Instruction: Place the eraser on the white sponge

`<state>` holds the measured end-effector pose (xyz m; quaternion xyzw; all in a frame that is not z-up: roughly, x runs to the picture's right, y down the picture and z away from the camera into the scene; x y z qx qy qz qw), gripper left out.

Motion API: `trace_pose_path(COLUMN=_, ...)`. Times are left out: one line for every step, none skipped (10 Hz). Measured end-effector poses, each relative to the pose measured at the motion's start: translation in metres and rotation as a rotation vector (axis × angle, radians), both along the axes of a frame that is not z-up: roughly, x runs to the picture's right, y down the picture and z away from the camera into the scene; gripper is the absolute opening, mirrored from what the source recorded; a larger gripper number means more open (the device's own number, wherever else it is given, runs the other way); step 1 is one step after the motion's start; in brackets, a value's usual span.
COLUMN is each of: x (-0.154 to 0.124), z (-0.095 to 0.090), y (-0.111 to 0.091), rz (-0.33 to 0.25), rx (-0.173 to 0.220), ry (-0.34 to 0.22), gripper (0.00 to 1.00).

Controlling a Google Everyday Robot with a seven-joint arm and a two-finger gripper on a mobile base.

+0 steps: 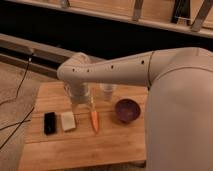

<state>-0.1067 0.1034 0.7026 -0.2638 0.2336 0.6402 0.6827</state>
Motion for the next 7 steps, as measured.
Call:
trace_pose_path(x=-0.0001, z=0.0000, y=0.0000, rz=0.000, rx=0.000, ry=0.000, gripper=0.65)
trace_pose_path(x=0.0000, z=0.0000, y=0.0000, rz=0.000, rx=0.000, ry=0.000, gripper=0.65)
trace_pose_path(x=0.0000, z=0.0000, y=0.0000, rz=0.000, rx=0.000, ry=0.000, gripper=0.65)
trace_pose_path(x=0.0000, z=0.0004, y=0.0004, rz=0.000, rx=-0.001, ry=0.000, gripper=0.65)
trace_pose_path(x=0.0000, z=0.0013, y=0.0011, rz=-0.002, rx=-0.002, ry=-0.001, gripper=0.65)
trace_pose_path(x=-0.0002, z=0.0048, y=0.0046, rz=-0.021, rx=-0.006, ry=-0.010, gripper=0.65)
trace_pose_path(x=-0.0059, z=0.0064, y=0.0076, rz=-0.045, rx=-0.006, ry=-0.027, gripper=0.65)
